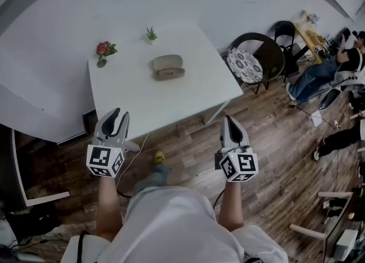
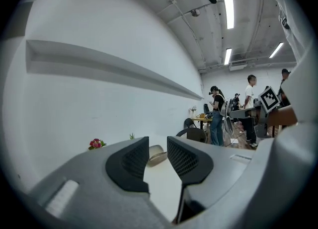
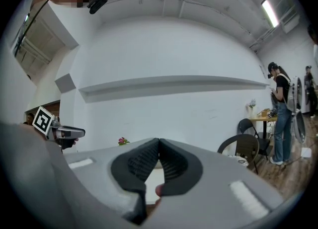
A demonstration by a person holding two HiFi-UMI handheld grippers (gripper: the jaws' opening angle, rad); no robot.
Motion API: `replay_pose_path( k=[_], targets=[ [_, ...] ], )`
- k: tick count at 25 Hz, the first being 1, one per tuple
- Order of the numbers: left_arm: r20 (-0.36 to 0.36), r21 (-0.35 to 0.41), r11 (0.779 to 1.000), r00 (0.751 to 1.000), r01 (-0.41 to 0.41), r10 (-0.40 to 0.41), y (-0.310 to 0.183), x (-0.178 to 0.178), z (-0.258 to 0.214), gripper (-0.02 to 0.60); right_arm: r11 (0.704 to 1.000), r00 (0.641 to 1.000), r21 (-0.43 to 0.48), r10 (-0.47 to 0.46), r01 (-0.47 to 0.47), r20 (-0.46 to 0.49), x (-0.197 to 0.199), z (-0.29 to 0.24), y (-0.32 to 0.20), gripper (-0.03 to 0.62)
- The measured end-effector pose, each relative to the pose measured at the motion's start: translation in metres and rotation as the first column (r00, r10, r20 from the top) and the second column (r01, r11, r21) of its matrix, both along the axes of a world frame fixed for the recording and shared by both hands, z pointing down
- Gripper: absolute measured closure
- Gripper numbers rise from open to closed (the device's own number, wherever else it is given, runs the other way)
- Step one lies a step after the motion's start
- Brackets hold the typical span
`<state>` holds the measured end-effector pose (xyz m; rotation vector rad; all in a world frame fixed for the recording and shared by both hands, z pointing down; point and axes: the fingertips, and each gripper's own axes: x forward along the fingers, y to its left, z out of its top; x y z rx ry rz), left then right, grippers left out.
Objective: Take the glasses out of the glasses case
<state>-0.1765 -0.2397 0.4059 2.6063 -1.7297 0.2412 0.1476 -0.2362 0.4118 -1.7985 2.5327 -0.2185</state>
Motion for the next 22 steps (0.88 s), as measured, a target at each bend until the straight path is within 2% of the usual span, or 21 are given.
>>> replay_pose_path(
  k=[12,22],
  targets=[
    [0.001,-0.043,0.996,0.997,-0.082,0.082,-0.148,-0.026,0.012,0.469,0.997,0.997,-0.034,0.074,-0.074,0.02,-0.029,0.007,-0.129,0.591],
    [-0.017,-0.066,0.985,0.988,-0.157,0.156,-0.211,-0.033,0.029,0.469,0.989,0.992,-0.077,0.125,-0.124,0.002,-0.042,0.019,-0.173,0.591]
  ],
)
